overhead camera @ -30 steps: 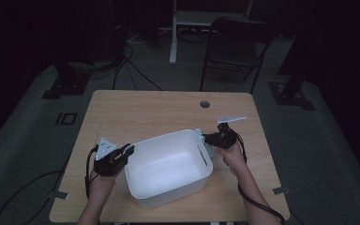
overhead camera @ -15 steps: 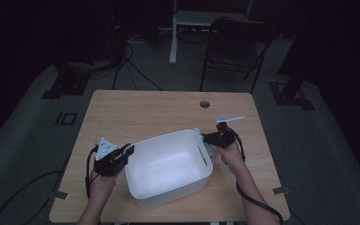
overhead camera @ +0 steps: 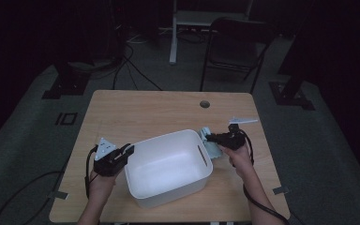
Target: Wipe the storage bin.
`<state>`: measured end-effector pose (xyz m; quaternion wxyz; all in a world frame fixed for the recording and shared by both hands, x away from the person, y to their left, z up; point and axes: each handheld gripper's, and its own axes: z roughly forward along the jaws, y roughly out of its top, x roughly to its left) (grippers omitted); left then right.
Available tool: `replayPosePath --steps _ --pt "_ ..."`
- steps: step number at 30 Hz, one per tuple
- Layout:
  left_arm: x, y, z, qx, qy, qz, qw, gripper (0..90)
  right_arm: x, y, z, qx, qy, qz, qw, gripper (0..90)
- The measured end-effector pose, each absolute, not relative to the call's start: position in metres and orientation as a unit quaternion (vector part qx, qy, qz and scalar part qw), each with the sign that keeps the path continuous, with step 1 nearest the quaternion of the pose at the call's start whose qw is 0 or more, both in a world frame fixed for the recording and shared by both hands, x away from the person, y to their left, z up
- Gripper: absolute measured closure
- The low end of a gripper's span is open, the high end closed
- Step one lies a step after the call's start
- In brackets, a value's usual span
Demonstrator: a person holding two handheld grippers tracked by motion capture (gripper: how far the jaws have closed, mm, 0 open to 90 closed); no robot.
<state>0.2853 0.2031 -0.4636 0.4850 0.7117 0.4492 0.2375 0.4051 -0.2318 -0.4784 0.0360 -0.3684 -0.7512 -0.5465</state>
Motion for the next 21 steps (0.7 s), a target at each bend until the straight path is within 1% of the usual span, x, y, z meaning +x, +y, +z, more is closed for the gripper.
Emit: replayPosePath --steps 13,19,21 --pt "0.285 0.203 -0.464 0.71 0.451 0.238 0.486 77.5 0.352 -0.263 -0.477 -0.359 -0.748 -0.557 0.021 83.6" --pt "0.285 0.203 -0.464 0.71 0.451 0.238 0.485 77.5 0.327 -0.271 -0.48 -0.356 -0.744 -0.565 0.027 83.6" --pt "0.285 0.203 -0.464 0.71 0.451 0.238 0.485 77.5 0.324 -0.27 -0.482 -0.355 -0.744 -0.566 0.029 83.6"
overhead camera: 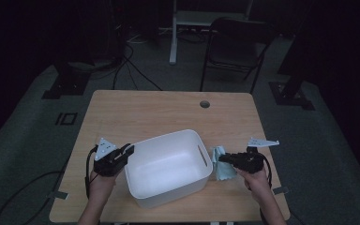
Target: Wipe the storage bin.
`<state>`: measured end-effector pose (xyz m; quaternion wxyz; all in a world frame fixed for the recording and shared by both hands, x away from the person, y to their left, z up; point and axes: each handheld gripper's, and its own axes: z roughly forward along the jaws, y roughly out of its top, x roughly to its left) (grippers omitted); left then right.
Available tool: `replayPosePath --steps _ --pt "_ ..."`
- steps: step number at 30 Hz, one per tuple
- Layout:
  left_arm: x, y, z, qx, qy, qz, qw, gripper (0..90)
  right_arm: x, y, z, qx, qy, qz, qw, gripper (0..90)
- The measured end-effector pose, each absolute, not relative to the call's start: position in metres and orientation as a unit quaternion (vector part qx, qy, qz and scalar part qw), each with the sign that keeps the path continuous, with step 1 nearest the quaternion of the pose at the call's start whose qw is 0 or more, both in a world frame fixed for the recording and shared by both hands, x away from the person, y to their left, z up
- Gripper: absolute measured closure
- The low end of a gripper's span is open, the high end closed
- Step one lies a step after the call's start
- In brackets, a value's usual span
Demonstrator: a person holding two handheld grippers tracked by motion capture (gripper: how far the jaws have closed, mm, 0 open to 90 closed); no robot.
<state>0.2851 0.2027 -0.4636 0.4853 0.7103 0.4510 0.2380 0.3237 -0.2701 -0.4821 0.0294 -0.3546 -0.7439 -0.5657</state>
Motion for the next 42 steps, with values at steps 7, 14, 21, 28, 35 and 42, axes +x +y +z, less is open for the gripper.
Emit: replayPosePath --steps 7,14,21,28,35,42 --pt "0.285 0.203 -0.464 0.709 0.452 0.238 0.486 77.5 0.31 -0.259 -0.494 -0.346 -0.756 -0.553 0.042 83.5" --pt "0.285 0.202 -0.464 0.709 0.452 0.239 0.485 77.5 0.309 -0.247 -0.503 -0.341 -0.767 -0.54 0.053 83.4" --pt "0.285 0.202 -0.464 0.709 0.453 0.239 0.485 77.5 0.307 -0.25 -0.506 -0.344 -0.768 -0.538 0.055 83.3" --pt "0.285 0.202 -0.463 0.71 0.453 0.241 0.482 77.5 0.306 -0.245 -0.516 -0.354 -0.772 -0.524 0.064 83.4" --pt "0.284 0.201 -0.463 0.709 0.455 0.242 0.481 77.5 0.316 -0.238 -0.531 -0.374 -0.782 -0.494 0.069 83.6" --pt "0.285 0.202 -0.464 0.71 0.453 0.24 0.483 77.5 0.323 -0.237 -0.529 -0.384 -0.773 -0.499 0.075 83.5"
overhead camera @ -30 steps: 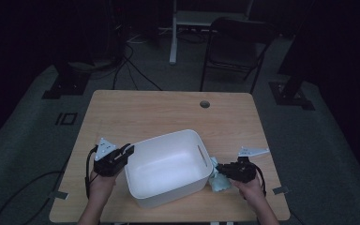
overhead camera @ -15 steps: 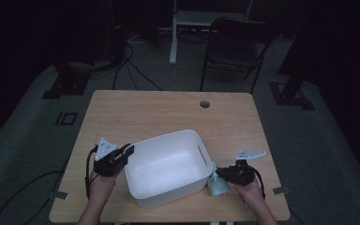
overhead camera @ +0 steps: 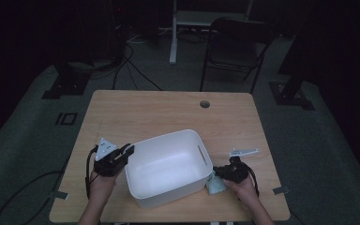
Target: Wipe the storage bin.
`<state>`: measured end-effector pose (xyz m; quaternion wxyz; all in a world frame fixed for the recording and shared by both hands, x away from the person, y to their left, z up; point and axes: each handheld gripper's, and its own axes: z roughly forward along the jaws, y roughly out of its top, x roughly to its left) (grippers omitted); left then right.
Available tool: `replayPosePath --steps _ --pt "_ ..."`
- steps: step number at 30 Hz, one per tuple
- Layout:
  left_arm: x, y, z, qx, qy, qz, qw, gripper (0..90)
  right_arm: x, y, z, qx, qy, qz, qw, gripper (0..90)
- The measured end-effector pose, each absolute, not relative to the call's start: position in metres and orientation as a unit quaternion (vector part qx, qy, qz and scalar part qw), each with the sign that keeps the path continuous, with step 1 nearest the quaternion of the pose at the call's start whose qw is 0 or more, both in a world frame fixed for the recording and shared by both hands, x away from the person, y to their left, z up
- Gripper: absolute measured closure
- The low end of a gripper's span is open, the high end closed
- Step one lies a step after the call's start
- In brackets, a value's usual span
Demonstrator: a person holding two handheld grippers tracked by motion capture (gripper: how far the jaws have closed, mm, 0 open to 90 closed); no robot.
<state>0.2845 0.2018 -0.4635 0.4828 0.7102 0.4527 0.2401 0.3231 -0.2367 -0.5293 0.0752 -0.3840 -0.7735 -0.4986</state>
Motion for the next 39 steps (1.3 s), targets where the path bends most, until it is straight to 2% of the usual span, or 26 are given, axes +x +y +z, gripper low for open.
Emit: replayPosePath --steps 4,10,18,26,35,39 --pt "0.284 0.201 -0.464 0.708 0.456 0.242 0.483 77.5 0.326 -0.233 -0.515 -0.373 -0.777 -0.506 0.049 83.7" --pt "0.284 0.201 -0.464 0.707 0.456 0.243 0.483 77.4 0.338 -0.226 -0.537 -0.397 -0.78 -0.48 0.065 83.9" --pt "0.284 0.2 -0.464 0.709 0.454 0.244 0.482 77.5 0.348 -0.224 -0.517 -0.387 -0.771 -0.503 0.052 83.8" --pt "0.284 0.2 -0.464 0.71 0.453 0.245 0.481 77.5 0.362 -0.217 -0.531 -0.399 -0.783 -0.473 0.062 83.9" --pt "0.284 0.2 -0.464 0.71 0.453 0.246 0.48 77.5 0.374 -0.212 -0.508 -0.394 -0.771 -0.5 0.037 83.9" --pt "0.284 0.2 -0.464 0.709 0.454 0.247 0.48 77.4 0.381 -0.205 -0.525 -0.411 -0.78 -0.47 0.042 84.1"
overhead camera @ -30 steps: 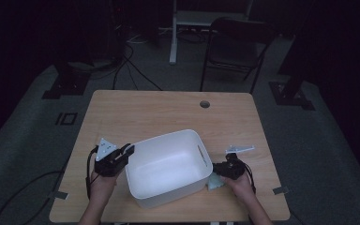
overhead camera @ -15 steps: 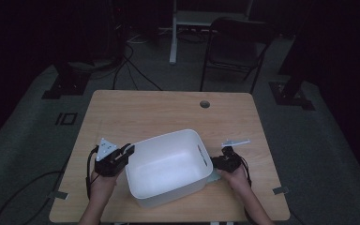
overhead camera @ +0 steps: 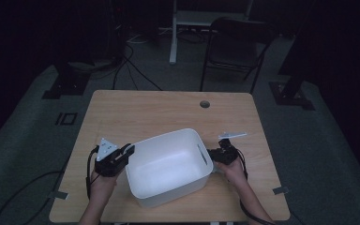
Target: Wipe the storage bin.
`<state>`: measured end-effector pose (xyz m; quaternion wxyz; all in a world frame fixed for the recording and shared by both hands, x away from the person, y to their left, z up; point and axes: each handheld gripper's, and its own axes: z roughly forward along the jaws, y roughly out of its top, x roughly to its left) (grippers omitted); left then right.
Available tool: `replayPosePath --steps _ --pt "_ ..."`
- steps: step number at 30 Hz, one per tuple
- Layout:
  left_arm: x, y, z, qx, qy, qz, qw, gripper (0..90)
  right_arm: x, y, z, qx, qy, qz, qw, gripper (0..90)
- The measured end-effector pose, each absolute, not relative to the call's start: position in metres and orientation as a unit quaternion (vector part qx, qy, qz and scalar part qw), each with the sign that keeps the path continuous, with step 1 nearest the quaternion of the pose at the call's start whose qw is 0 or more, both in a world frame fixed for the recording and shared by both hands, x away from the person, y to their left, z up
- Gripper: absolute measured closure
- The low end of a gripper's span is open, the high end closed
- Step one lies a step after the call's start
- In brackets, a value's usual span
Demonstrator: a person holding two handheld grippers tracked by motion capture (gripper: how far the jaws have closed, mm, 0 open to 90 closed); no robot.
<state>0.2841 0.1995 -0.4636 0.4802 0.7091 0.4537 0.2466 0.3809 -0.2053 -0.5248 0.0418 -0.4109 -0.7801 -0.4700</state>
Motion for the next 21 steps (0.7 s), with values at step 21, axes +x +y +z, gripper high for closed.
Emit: replayPosePath --steps 21 --pt "0.284 0.198 -0.464 0.707 0.456 0.249 0.479 77.5 0.421 -0.196 -0.501 -0.392 -0.765 -0.508 0.053 84.3"
